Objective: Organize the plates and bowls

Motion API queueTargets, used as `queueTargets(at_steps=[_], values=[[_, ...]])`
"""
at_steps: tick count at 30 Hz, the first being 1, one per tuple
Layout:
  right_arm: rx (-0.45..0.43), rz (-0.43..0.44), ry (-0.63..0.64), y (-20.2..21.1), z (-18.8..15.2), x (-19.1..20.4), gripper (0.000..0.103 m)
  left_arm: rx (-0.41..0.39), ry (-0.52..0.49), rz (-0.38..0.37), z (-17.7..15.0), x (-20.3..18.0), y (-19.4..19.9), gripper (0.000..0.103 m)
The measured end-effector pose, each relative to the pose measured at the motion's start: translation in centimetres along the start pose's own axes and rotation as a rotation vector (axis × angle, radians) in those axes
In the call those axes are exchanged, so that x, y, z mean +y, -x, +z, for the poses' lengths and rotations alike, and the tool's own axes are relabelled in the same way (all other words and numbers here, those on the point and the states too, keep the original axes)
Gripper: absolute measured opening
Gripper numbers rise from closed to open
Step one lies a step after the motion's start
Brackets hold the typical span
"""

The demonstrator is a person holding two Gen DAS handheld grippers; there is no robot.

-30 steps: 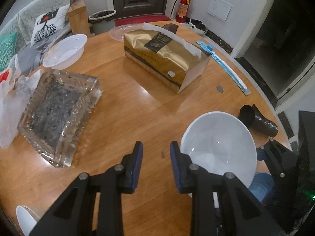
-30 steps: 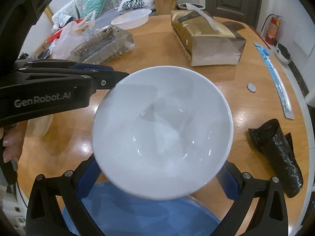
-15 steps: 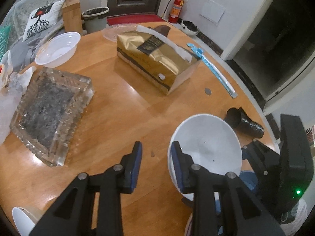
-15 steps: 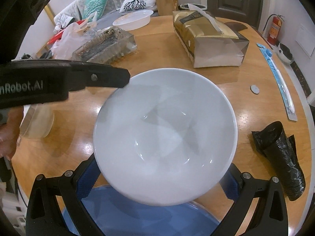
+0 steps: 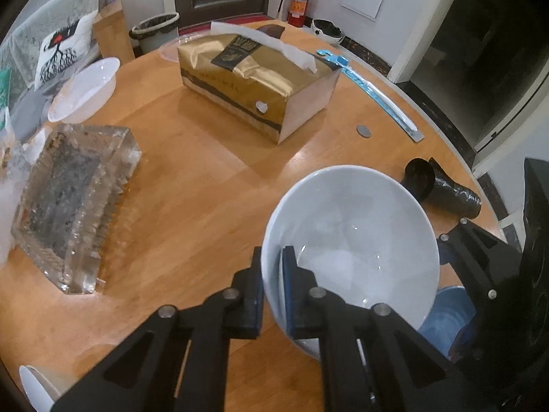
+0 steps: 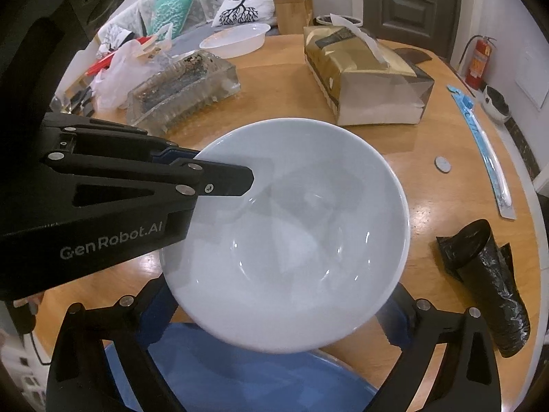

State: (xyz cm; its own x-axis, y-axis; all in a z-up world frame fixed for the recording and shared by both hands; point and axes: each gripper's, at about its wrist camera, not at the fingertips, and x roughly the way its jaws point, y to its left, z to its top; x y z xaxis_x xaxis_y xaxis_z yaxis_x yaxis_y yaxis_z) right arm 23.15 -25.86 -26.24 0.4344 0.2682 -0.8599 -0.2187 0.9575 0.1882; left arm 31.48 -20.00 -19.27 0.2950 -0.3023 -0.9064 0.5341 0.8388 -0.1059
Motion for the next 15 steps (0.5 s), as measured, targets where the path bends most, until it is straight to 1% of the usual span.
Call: queueTargets(at_steps=[4,7,15], values=[[-0.015,-0.004,0.001,0.6,0.1,0.4,0.092,-0.007,-0.001,0.013,-0.1,-0.1,0.7,0.008],[-0.019,-0.012,0.01,1.2,0.2,0.9,0.092,-0.01,0.0,0.026,-0.3,-0.1,1.6,0.008],[-0.078,-0.02,0.043,4.1,0.6,2.9,0.092,-0.058,-0.014,0.06,-0.6,-0.2,5.6,0.008]])
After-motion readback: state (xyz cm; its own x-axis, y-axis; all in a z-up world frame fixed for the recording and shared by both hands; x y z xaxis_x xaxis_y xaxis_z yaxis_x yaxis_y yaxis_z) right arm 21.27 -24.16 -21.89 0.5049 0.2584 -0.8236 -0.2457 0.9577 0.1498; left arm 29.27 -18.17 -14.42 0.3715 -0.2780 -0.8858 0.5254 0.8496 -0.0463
